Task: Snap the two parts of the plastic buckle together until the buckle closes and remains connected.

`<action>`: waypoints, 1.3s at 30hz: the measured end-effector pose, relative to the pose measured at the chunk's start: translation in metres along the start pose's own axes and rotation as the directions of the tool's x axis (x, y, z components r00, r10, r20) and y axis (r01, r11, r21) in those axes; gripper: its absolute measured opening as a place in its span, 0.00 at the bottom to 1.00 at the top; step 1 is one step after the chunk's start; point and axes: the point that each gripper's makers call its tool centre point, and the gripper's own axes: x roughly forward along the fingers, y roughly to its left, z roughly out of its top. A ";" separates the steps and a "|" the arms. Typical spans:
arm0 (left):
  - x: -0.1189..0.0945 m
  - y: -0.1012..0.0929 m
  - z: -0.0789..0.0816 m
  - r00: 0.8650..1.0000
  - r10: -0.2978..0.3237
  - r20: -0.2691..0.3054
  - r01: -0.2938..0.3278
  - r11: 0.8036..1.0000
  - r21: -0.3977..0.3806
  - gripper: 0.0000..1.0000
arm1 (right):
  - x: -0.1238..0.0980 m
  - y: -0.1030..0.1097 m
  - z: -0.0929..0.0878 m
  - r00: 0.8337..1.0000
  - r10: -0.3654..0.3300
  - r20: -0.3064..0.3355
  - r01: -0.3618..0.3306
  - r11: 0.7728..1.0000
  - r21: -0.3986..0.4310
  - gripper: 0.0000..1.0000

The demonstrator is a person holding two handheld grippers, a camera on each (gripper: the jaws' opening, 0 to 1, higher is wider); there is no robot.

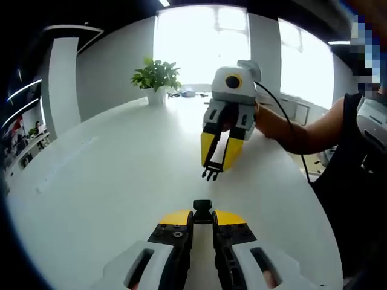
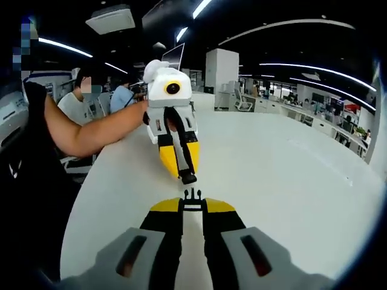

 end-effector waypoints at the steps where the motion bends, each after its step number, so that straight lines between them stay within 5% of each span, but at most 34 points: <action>1: 0.000 -0.001 0.000 1.000 -0.004 0.001 0.004 1.000 0.005 0.11 | 0.001 0.001 0.000 1.000 0.003 -0.001 -0.003 1.000 -0.002 0.11; 39: 0.007 -0.023 -0.005 0.994 -0.113 0.007 0.112 0.991 0.073 0.11 | 0.010 0.021 -0.016 0.993 0.099 -0.067 -0.102 0.994 -0.033 0.11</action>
